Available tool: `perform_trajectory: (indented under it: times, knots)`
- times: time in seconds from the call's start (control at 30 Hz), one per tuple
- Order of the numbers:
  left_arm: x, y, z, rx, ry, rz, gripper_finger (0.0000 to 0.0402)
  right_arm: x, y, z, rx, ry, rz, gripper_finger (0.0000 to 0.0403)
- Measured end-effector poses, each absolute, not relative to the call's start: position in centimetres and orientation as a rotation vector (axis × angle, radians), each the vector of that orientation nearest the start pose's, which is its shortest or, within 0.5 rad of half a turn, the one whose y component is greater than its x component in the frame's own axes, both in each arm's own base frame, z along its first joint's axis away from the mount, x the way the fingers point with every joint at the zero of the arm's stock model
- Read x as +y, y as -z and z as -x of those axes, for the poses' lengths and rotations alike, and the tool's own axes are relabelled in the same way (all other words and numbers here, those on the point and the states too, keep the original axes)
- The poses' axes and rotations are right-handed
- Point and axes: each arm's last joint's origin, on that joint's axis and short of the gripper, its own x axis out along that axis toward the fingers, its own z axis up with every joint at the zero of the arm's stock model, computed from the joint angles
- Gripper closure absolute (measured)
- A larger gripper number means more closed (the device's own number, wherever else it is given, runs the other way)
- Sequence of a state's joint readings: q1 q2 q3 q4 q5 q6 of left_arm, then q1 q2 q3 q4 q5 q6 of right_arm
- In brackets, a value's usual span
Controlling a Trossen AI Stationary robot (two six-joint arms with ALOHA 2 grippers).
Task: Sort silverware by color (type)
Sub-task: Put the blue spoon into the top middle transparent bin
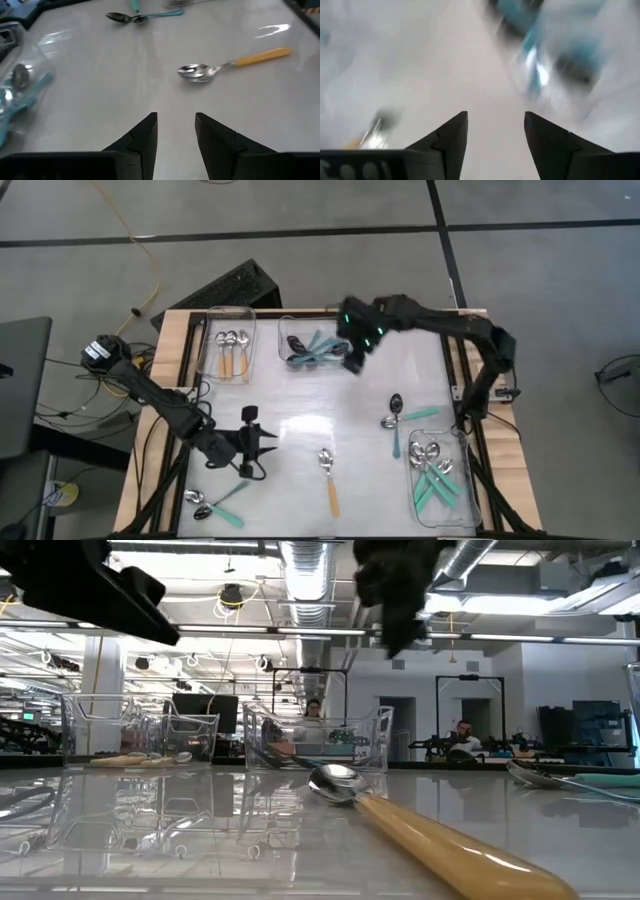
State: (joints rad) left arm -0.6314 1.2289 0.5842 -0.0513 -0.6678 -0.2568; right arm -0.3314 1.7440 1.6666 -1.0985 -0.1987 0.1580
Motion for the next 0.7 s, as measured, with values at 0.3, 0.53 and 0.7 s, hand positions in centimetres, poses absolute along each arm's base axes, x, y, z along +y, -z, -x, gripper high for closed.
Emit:
perform_trajectory:
  times: [0.3, 0.53, 0.7]
  knots:
    - [-10.9, -19.5, -20.7, 0.569, -0.090, -0.309, 0.0284, 1.7, -29.0, -27.9, 1.256, 0.415, -0.511, 0.0206]
    - [-10.1, -19.9, -21.7, 0.548, 0.003, -0.326, 0.0284, 3.9, -23.1, -26.0, 1.294, 0.692, -0.753, 0.0211]
    - [-9.8, -19.8, -21.9, 0.556, 0.030, -0.290, 0.0284, 3.4, -20.8, -26.0, 1.372, 0.813, -0.797, 0.0211]
